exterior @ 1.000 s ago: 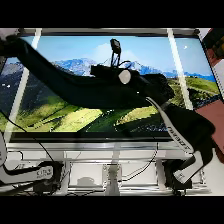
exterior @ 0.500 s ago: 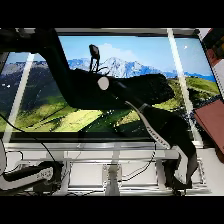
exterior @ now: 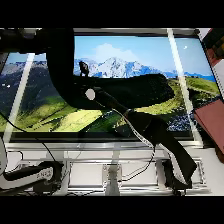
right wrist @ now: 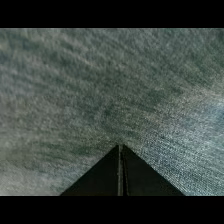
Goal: Fold the clothes and pants, and hang the long-sleeved shirts on hangers.
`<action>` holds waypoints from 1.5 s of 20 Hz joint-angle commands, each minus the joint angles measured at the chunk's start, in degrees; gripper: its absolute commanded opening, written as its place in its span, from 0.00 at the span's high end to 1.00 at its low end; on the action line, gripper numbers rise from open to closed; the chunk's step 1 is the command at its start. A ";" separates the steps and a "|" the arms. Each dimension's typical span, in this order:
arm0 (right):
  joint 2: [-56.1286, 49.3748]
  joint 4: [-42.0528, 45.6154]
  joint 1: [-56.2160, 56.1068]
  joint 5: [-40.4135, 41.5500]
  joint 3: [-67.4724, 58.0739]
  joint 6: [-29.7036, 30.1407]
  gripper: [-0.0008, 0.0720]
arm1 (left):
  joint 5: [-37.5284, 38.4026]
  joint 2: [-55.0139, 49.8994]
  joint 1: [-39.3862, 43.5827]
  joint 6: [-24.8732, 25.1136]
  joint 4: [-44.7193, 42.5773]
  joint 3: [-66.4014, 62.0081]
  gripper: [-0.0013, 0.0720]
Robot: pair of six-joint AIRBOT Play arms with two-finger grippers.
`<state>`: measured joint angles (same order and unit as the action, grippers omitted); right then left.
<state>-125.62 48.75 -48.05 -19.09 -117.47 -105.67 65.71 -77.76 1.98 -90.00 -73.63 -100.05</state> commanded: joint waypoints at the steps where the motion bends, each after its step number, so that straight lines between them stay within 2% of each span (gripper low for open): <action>1: 0.35 2.71 3.17 -6.47 -0.44 -0.76 0.94 | 4.90 -1.97 0.00 2.36 -0.92 1.11 0.94; 3: 1.62 5.81 6.64 -11.30 -0.44 -0.79 0.94 | 7.37 -3.13 0.00 3.74 -0.90 3.30 0.94; 6: 3.19 6.56 11.93 -12.90 -0.44 -1.05 0.94 | 7.45 -2.91 -0.31 4.13 -1.49 6.36 0.94; 8: 4.63 7.37 14.64 -17.27 -0.44 -0.76 0.94 | 7.50 -2.95 -0.31 4.09 -4.35 6.40 0.94; 11: 7.23 8.94 17.35 -26.97 -0.44 5.79 0.94 | 7.52 -3.04 -0.28 4.02 -4.04 7.52 0.94; 12: 8.02 9.77 17.88 -28.55 -0.44 7.72 0.94 | 7.48 -3.04 -0.07 3.87 -2.47 8.59 0.94; 18: 12.90 12.28 19.50 -30.47 -0.44 8.66 0.94 | 5.55 -5.86 3.56 3.89 11.17 17.11 0.94; 20: 16.37 13.07 19.50 -34.21 -0.44 13.60 0.94 | 0.74 -7.52 5.38 3.87 12.94 18.16 0.94; 24: 24.26 19.15 19.50 -43.21 -0.44 20.31 0.94 | -16.28 -6.12 4.87 3.89 23.87 17.86 0.94; 27: 29.92 22.12 19.50 -46.38 -0.42 23.30 0.94 | -21.64 -4.02 5.49 3.89 23.52 17.88 0.94; 30: 34.29 22.51 19.50 -46.34 -0.44 25.57 0.94 | -25.70 -4.24 9.46 3.85 20.74 18.12 0.94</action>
<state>-95.50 69.41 -28.60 -63.46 -117.89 -83.29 46.30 -82.30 8.95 -86.15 -52.34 -82.17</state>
